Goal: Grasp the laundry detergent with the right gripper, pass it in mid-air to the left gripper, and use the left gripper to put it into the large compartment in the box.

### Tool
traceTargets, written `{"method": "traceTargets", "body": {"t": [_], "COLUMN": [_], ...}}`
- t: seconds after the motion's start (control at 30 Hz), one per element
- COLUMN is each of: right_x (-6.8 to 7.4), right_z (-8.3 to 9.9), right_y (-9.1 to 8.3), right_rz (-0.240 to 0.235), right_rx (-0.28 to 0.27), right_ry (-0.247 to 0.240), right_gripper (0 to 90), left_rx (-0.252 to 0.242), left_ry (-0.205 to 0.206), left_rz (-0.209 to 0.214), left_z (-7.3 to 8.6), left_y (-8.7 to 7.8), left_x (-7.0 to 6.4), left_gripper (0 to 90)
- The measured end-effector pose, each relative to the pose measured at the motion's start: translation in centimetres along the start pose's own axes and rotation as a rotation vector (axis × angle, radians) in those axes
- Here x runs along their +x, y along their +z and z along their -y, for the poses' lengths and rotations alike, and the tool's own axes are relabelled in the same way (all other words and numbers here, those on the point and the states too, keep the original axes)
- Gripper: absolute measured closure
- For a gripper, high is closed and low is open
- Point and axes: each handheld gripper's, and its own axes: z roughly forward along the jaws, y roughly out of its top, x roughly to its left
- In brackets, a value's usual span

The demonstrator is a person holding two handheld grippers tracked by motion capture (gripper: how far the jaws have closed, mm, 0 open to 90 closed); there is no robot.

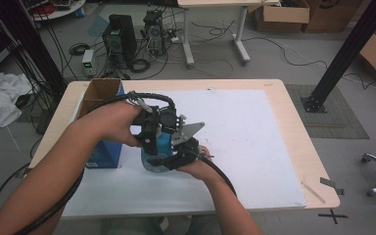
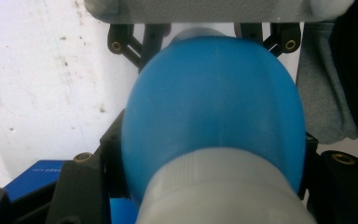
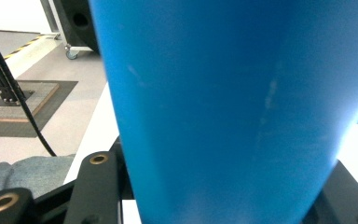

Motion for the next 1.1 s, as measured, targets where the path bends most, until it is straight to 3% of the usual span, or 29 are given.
{"method": "traceTargets", "body": {"t": [0.43,0.77,0.9,1.1], "right_x": [0.4,0.4,0.3,0.3], "right_z": [-0.3,-0.3,-0.3,-0.5], "right_y": [-0.5,-1.5,-1.9,-3.1], "right_rz": [0.03,0.043,0.038,0.055], "right_rx": [0.003,-0.03,-0.019,0.013], "right_ry": [-0.021,-0.03,-0.007,-0.025], "right_gripper": [41.7,30.8,27.7,21.5], "left_rx": [0.015,0.029,0.032,0.029], "left_ry": [-0.008,-0.026,-0.044,-0.056], "left_rz": [-0.014,-0.007,-0.006,0.006], "left_z": [-0.6,-0.7,-0.7,-0.7], "left_y": [-0.6,-0.7,-0.9,-1.3], "left_x": [-0.3,0.1,0.3,0.5], "left_gripper": [38.7,38.6,38.6,38.6]}}
